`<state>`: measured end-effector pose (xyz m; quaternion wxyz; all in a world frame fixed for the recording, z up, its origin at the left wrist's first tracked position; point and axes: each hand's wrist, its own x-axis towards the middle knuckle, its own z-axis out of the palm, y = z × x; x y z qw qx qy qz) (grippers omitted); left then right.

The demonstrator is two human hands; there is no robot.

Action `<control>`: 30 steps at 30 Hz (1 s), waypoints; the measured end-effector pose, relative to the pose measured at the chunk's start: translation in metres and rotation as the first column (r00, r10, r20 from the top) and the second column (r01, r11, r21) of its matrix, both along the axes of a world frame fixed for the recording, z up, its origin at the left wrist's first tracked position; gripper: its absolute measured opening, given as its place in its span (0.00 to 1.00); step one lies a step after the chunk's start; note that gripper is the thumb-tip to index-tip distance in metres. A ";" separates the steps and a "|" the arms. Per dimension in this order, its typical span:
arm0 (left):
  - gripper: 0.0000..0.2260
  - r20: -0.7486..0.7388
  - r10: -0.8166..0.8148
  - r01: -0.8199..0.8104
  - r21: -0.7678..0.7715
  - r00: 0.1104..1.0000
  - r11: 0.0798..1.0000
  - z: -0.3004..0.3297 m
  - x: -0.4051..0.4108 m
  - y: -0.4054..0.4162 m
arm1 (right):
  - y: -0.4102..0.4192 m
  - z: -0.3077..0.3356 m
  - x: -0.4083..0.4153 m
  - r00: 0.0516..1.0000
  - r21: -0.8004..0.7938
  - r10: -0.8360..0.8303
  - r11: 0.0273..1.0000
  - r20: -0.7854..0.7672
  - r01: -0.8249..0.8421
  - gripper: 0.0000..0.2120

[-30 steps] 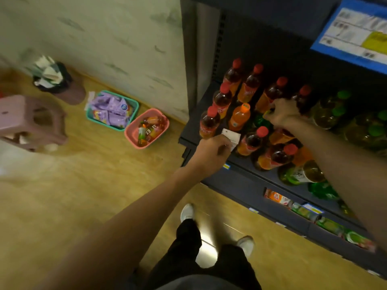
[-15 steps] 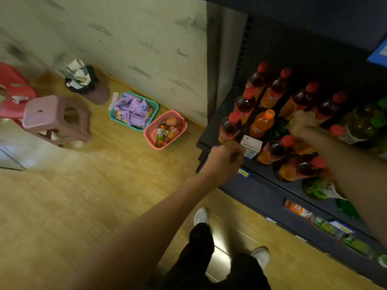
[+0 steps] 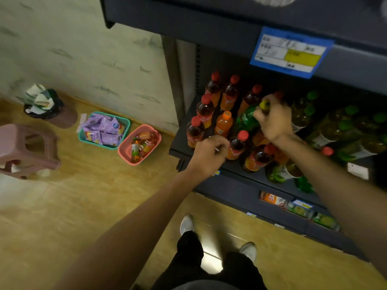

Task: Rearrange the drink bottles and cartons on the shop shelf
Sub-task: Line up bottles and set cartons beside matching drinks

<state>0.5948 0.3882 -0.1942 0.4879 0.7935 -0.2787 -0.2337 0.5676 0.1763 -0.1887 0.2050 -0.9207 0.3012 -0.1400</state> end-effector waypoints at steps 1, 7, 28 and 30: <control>0.09 -0.001 -0.016 0.016 -0.005 1.000 1.000 0.002 -0.001 -0.003 | 0.005 0.008 -0.009 0.998 -0.022 0.002 1.000 0.058 -0.001 0.14; 0.06 -0.016 -0.120 0.119 -0.043 0.993 0.992 0.017 -0.004 -0.017 | 0.028 0.047 -0.066 0.934 -0.081 -0.096 0.988 0.345 0.132 0.17; 0.08 -0.019 -0.572 0.566 -0.129 0.820 0.815 0.046 -0.207 -0.120 | 0.038 0.105 -0.346 0.727 -0.003 -0.469 0.839 0.502 0.543 0.12; 0.10 -0.016 -0.610 0.604 -0.124 0.792 0.787 0.046 -0.246 -0.133 | 0.030 0.106 -0.388 0.717 0.002 -0.499 0.822 0.486 0.570 0.12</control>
